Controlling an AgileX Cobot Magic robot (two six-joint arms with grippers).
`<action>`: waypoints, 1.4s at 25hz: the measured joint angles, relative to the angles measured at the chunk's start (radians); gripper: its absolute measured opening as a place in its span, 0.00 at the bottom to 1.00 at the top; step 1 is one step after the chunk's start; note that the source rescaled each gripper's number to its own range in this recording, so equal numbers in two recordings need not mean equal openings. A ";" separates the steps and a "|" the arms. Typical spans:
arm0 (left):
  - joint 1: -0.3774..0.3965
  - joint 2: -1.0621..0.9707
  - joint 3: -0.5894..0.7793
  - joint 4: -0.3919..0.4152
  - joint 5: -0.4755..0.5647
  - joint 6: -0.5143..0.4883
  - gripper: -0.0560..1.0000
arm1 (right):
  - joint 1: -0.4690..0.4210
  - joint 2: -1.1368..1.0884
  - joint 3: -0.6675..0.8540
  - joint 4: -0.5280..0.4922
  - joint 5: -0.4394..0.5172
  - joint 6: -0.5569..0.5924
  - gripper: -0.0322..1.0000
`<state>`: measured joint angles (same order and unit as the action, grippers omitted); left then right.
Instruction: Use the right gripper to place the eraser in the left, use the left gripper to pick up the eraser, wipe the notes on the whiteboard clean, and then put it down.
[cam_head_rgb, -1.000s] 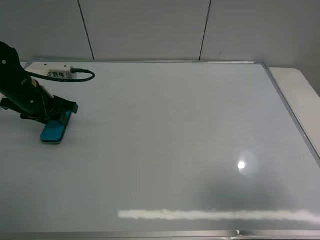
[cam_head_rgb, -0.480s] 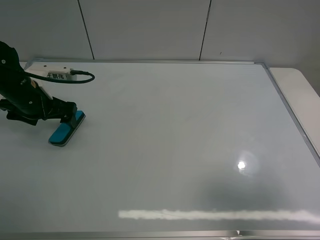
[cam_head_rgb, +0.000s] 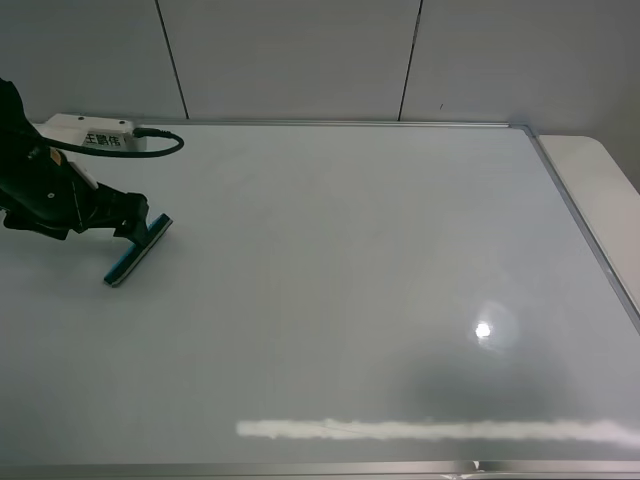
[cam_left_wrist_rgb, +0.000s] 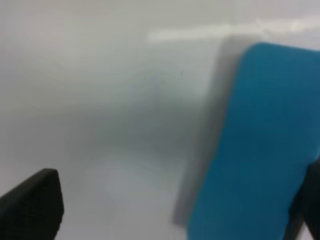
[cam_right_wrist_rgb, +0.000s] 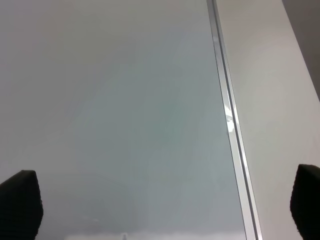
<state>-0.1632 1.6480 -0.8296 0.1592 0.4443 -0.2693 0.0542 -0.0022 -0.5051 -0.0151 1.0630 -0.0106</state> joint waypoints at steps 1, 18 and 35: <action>0.000 -0.012 0.000 0.010 0.005 -0.009 0.93 | 0.000 0.000 0.000 0.000 0.000 0.000 1.00; 0.000 -0.180 0.000 0.176 0.203 -0.149 0.93 | 0.000 0.000 0.000 0.000 0.000 0.000 1.00; 0.000 -0.834 -0.193 0.027 0.308 -0.149 0.93 | 0.000 0.000 0.000 0.000 0.000 0.000 1.00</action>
<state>-0.1632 0.8139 -1.0221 0.1861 0.7520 -0.4184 0.0542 -0.0022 -0.5051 -0.0151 1.0630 -0.0103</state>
